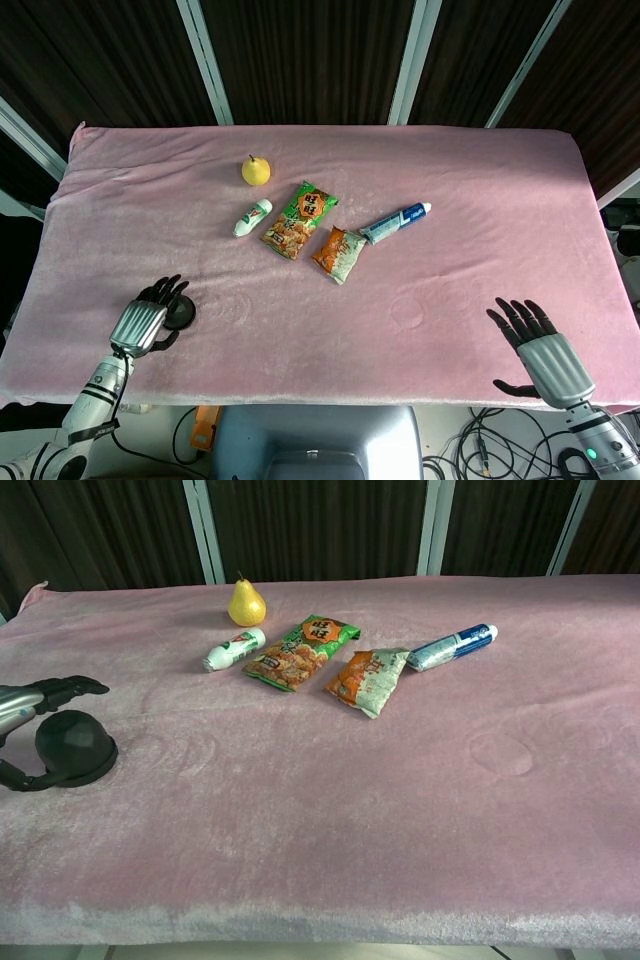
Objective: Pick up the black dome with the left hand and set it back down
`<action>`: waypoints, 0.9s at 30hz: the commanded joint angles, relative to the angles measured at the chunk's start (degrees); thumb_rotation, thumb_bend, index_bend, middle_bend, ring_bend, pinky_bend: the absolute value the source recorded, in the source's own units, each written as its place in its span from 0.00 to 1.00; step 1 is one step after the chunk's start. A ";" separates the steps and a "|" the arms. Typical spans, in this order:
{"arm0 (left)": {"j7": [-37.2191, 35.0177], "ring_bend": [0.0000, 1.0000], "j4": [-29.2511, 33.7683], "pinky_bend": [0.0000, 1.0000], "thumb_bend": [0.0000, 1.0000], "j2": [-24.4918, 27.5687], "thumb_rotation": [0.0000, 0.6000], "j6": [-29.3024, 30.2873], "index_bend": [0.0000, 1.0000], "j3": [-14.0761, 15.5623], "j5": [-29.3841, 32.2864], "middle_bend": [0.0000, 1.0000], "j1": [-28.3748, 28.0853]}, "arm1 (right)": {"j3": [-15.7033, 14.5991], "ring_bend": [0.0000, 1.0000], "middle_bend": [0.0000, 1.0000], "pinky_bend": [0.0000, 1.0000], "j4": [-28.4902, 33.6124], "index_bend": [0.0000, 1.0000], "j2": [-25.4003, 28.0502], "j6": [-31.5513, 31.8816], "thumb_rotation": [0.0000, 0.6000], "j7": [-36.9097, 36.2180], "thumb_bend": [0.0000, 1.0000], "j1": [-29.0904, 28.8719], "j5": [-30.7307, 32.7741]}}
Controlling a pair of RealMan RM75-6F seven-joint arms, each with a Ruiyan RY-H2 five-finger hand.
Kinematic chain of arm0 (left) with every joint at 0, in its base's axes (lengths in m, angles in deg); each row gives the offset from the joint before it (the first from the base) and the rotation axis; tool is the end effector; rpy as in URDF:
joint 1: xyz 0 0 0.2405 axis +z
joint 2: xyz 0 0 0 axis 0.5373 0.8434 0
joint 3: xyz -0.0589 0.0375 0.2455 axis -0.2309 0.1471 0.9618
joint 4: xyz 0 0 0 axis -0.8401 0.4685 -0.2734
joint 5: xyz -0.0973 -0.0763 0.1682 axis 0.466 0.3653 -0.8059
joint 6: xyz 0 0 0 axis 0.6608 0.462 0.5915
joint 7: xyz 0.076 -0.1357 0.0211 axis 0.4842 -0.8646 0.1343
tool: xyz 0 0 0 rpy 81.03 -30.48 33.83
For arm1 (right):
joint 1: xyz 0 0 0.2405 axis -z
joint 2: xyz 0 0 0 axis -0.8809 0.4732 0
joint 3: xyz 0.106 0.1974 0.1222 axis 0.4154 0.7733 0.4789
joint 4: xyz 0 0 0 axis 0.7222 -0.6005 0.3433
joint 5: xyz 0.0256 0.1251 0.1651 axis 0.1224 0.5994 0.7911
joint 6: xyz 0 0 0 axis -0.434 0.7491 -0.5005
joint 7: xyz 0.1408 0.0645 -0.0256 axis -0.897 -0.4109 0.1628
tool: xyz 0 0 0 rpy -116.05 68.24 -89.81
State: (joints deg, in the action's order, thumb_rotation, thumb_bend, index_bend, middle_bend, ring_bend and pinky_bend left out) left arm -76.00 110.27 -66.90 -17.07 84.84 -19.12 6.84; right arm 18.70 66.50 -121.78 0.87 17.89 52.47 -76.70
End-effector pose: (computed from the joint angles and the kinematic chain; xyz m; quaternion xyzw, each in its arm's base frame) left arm -0.2786 0.2941 0.0217 -0.7316 -0.3787 -0.3075 0.4763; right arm -0.2913 -0.1830 0.1316 0.7406 -0.3261 0.3118 0.4979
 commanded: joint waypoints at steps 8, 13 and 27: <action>2.62 0.02 2.21 0.23 0.30 1.40 1.00 -1.34 0.09 -0.95 2.38 0.00 -0.67 | -0.07 0.03 0.00 0.15 0.15 0.00 0.05 -0.19 1.00 0.18 0.00 -0.13 -0.11; 4.43 0.14 0.52 0.25 0.30 -0.01 1.00 -1.64 0.14 -1.38 3.47 0.09 -1.11 | -0.18 0.03 0.00 0.16 0.02 0.00 0.08 -0.08 1.00 -0.01 0.00 -0.11 -0.33; 2.98 0.39 -1.96 0.41 0.31 -1.51 1.00 2.64 0.28 -1.51 0.79 0.29 -0.39 | -0.34 0.03 0.00 0.15 0.03 0.00 0.15 -0.29 1.00 -0.02 0.00 -0.26 -0.57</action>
State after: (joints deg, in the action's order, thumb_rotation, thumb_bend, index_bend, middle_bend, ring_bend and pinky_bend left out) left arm -73.00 108.29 -68.43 -14.45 83.33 -18.31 6.43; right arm 18.37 66.53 -121.63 0.58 17.88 52.22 -77.27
